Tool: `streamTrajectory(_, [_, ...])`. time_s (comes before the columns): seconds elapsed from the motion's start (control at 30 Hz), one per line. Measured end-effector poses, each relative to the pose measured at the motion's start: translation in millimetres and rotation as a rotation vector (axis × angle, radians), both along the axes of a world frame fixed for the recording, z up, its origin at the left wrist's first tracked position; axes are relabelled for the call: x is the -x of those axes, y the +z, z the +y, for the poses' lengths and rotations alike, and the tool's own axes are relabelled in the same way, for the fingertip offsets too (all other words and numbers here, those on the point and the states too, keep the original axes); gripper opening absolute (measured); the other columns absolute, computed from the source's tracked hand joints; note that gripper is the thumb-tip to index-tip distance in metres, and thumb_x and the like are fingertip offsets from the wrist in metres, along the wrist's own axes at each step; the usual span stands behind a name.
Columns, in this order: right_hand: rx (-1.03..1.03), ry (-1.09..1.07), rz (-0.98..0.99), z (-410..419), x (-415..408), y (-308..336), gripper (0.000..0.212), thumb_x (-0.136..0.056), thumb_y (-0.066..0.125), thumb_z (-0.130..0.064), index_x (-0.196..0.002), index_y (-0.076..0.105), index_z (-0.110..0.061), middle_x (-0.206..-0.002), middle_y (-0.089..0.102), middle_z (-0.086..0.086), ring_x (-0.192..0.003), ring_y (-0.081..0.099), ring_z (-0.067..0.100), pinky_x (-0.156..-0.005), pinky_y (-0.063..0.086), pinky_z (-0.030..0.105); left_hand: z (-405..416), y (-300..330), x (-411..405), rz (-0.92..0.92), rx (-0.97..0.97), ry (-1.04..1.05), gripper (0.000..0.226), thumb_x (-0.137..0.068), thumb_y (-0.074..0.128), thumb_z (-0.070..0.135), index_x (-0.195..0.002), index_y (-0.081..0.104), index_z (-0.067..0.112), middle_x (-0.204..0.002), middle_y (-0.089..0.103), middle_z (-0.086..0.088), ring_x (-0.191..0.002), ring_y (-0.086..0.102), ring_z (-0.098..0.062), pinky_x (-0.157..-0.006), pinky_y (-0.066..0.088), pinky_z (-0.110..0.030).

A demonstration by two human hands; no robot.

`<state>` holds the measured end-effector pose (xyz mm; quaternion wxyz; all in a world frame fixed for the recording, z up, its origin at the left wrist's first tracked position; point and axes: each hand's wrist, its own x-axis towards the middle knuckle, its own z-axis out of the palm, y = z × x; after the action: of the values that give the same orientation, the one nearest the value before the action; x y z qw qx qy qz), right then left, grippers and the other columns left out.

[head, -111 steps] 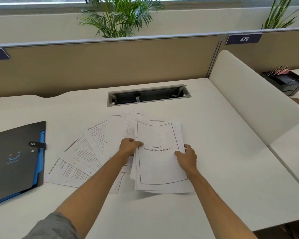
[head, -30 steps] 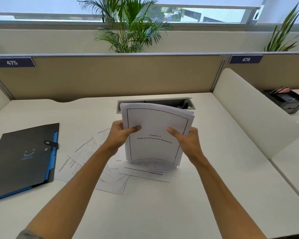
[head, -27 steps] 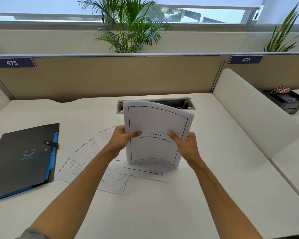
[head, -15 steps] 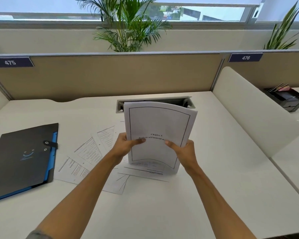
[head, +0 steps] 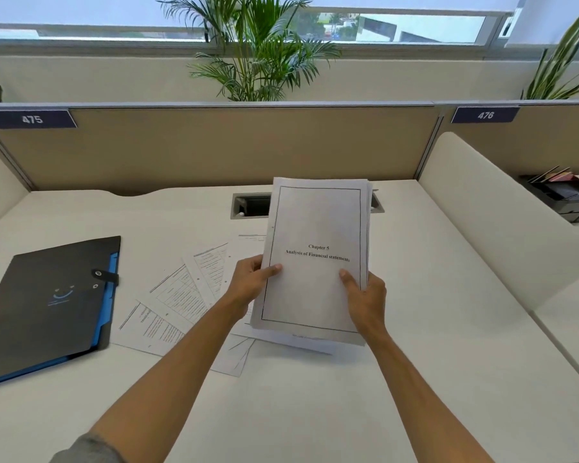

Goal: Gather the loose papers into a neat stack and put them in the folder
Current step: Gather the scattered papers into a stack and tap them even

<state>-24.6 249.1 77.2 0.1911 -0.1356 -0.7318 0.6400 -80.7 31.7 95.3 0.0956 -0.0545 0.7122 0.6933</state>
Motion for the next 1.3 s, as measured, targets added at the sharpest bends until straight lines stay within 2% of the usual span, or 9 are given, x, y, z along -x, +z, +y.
streamTrajectory(0.2, [0.027,-0.021,-0.171,12,7,-11,0.004,-0.090,0.069,-0.021,-0.091,0.071,-0.018,-0.083,0.072,-0.006,-0.082,0.070,0.020,-0.076,0.057,0.033,-9,-14,3,-0.083,0.105,0.060,0.019,-0.093,0.063,0.030,-0.083,0.074,0.017,-0.080,0.075,0.003,-0.071,0.069,-0.011,-0.062,0.054,-0.023])
streamTrajectory(0.33, [0.042,-0.035,-0.224,17,8,-18,0.009,-0.090,0.068,-0.019,-0.099,0.071,-0.017,-0.091,0.073,0.000,-0.085,0.069,0.020,-0.078,0.053,0.029,-21,-31,6,-0.064,0.322,0.189,0.026,-0.094,0.060,0.031,-0.079,0.069,0.012,-0.079,0.071,-0.007,-0.076,0.069,-0.026,-0.062,0.050,-0.029])
streamTrajectory(0.43, [0.028,-0.015,-0.255,20,10,-22,0.022,-0.090,0.068,-0.018,-0.111,0.070,-0.014,-0.100,0.073,0.000,-0.091,0.068,0.020,-0.083,0.052,0.029,-28,-43,8,-0.071,0.588,0.255,0.024,-0.090,0.063,0.036,-0.086,0.068,0.014,-0.097,0.072,-0.010,-0.086,0.068,-0.026,-0.080,0.054,-0.039])
streamTrajectory(0.53, [0.012,-0.036,-0.270,23,11,-25,0.025,-0.089,0.069,-0.018,-0.113,0.069,-0.014,-0.100,0.072,0.000,-0.093,0.067,0.020,-0.085,0.051,0.029,-29,-54,10,-0.167,0.974,0.229,0.075,-0.081,0.061,0.062,-0.129,0.052,0.006,-0.136,0.051,-0.016,-0.125,0.048,-0.033,-0.101,0.038,-0.047])
streamTrajectory(0.63, [-0.001,-0.056,-0.277,26,13,-27,0.024,-0.089,0.068,-0.017,-0.112,0.069,-0.015,-0.100,0.072,-0.001,-0.093,0.066,0.021,-0.085,0.050,0.028,-27,-62,9,-0.234,1.167,0.164,0.114,-0.066,0.055,0.084,-0.140,0.035,-0.001,-0.147,0.031,-0.019,-0.137,0.027,-0.034,-0.107,0.030,-0.051])
streamTrajectory(0.73, [-0.021,-0.060,-0.285,29,15,-28,0.024,-0.089,0.068,-0.018,-0.112,0.069,-0.014,-0.099,0.071,0.000,-0.091,0.065,0.021,-0.082,0.048,0.027,-24,-71,9,-0.235,1.227,0.129,0.125,-0.056,0.055,0.090,-0.139,0.033,-0.001,-0.144,0.030,-0.017,-0.135,0.026,-0.033,-0.105,0.031,-0.051])
streamTrajectory(1.07, [-0.029,-0.088,-0.298,44,19,-27,0.024,-0.089,0.068,-0.017,-0.113,0.069,-0.014,-0.101,0.072,0.002,-0.094,0.066,0.024,-0.088,0.051,0.033,-24,-72,21,-0.230,1.137,0.192,0.110,-0.055,0.080,0.068,-0.131,0.034,0.003,-0.133,0.048,-0.017,-0.126,0.041,-0.033,-0.100,0.033,-0.048])
streamTrajectory(1.17, [-0.008,-0.096,-0.288,50,18,-28,0.022,-0.088,0.068,-0.018,-0.110,0.069,-0.016,-0.100,0.072,0.000,-0.094,0.066,0.023,-0.088,0.051,0.033,-31,-69,22,-0.207,0.911,0.209,0.090,-0.061,0.087,0.044,-0.124,0.035,0.008,-0.119,0.061,-0.015,-0.109,0.057,-0.034,-0.091,0.039,-0.043])
streamTrajectory(1.3, [0.062,-0.050,-0.309,59,18,-30,0.018,-0.088,0.069,-0.020,-0.105,0.070,-0.020,-0.097,0.073,-0.005,-0.097,0.069,0.025,-0.093,0.055,0.044,-40,-60,22,-0.222,0.545,0.252,0.059,-0.064,0.088,0.016,-0.105,0.046,0.011,-0.106,0.061,-0.010,-0.086,0.058,-0.026,-0.067,0.048,-0.034])
